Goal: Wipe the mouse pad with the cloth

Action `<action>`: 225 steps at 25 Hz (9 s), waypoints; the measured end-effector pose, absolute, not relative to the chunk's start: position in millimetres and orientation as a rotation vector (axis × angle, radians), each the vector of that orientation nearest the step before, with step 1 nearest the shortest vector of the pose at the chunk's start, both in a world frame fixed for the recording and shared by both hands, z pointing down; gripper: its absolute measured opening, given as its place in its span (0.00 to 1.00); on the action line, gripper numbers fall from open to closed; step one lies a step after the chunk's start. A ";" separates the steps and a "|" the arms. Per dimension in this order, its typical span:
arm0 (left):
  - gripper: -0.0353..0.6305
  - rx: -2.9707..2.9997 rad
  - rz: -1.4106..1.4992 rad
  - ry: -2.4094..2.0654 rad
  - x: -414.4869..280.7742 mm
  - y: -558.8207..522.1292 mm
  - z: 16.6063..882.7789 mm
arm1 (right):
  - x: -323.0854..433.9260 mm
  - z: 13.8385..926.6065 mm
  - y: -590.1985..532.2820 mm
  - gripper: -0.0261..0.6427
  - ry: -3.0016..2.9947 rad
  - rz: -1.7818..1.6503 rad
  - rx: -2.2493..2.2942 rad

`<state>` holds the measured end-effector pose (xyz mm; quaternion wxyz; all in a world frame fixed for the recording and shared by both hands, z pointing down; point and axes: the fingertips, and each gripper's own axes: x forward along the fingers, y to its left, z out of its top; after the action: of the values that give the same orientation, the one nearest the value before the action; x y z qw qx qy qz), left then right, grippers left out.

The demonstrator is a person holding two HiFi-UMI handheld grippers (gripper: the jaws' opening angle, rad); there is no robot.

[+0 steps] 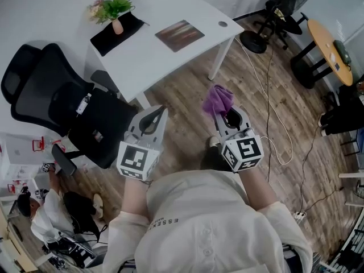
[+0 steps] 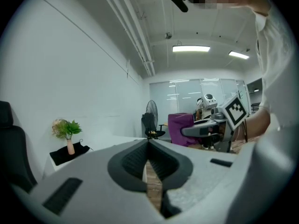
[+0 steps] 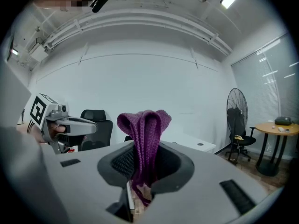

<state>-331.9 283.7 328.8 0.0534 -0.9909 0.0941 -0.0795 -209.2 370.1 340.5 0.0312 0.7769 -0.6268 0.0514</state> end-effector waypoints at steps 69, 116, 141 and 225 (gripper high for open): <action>0.06 -2.926 -0.385 1.348 -111.7 -160.6 409.2 | -20.2 549.8 -175.8 0.18 -2.230 0.844 0.942; 0.06 -3.001 -0.556 1.173 15.6 -185.7 439.0 | 144.4 600.6 -189.1 0.19 -2.015 1.130 1.079; 0.06 -3.005 -0.523 1.137 19.8 -193.7 430.0 | 203.0 565.3 -177.9 0.19 -1.917 0.937 1.224; 0.06 -2.975 -0.595 1.223 65.8 -127.2 448.5 | 230.0 601.3 -115.2 0.20 -1.932 1.133 1.135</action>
<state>65.8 -127.2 448.5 -0.0647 -0.9076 0.3730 -0.1815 230.0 -115.2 601.3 0.3101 0.4297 -0.7317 0.4288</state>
